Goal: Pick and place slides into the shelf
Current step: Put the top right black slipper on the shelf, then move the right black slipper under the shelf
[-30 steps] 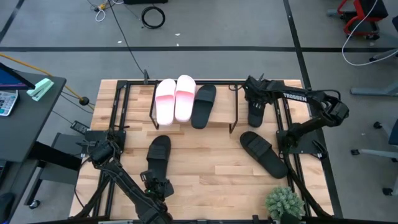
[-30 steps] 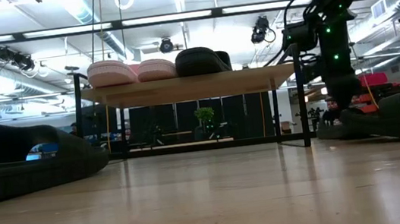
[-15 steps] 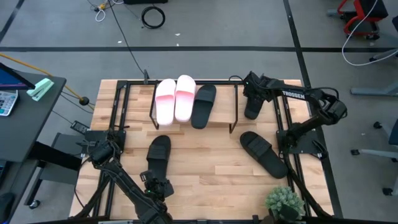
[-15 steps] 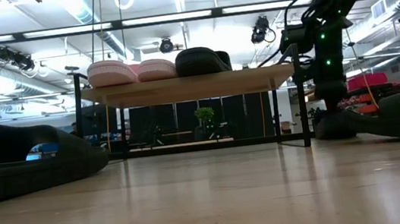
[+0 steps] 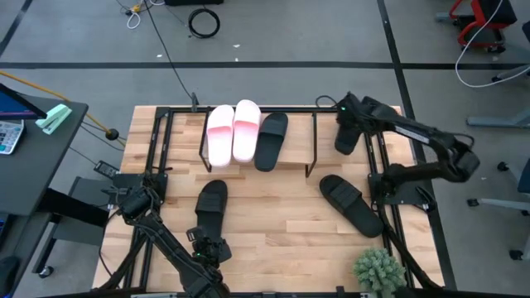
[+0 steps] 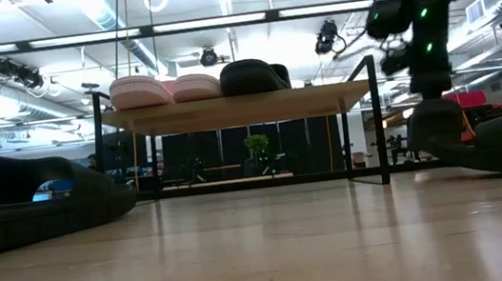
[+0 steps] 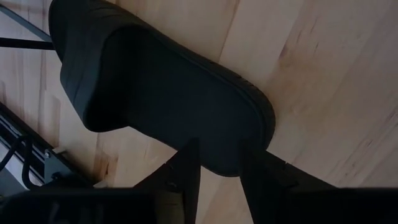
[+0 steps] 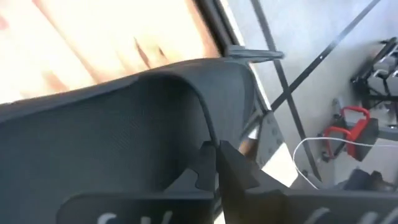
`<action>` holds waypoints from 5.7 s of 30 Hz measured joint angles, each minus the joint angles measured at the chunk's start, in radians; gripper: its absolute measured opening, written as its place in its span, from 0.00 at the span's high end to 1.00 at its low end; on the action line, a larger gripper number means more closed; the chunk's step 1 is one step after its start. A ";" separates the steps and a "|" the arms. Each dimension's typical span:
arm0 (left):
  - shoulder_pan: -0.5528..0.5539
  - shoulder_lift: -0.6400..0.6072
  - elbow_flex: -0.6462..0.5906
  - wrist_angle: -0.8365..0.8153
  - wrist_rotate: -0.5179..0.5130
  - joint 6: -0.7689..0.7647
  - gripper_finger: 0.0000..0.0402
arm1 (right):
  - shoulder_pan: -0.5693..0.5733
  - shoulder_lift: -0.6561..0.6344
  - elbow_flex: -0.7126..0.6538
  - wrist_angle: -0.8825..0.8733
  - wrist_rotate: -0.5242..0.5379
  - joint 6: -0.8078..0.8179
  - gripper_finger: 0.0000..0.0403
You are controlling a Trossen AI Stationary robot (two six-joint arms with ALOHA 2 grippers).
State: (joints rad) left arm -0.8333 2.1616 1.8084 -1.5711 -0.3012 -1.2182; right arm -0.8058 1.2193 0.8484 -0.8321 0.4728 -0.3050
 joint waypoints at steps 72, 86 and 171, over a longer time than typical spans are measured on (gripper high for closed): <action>-0.002 0.000 0.000 0.005 0.000 -0.001 0.77 | 0.763 0.324 0.485 -0.001 0.591 0.339 1.00; -0.002 0.000 0.001 0.017 0.000 -0.002 0.80 | 0.731 0.354 0.536 -0.090 0.518 0.391 1.00; 0.295 0.003 -0.310 0.146 -0.020 0.422 0.97 | 1.397 0.123 0.536 -0.108 0.010 0.803 0.65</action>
State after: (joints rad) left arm -0.5385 2.1643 1.4985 -1.4246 -0.3209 -0.7967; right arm 0.5915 1.3421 1.3846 -0.9398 0.4824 0.4981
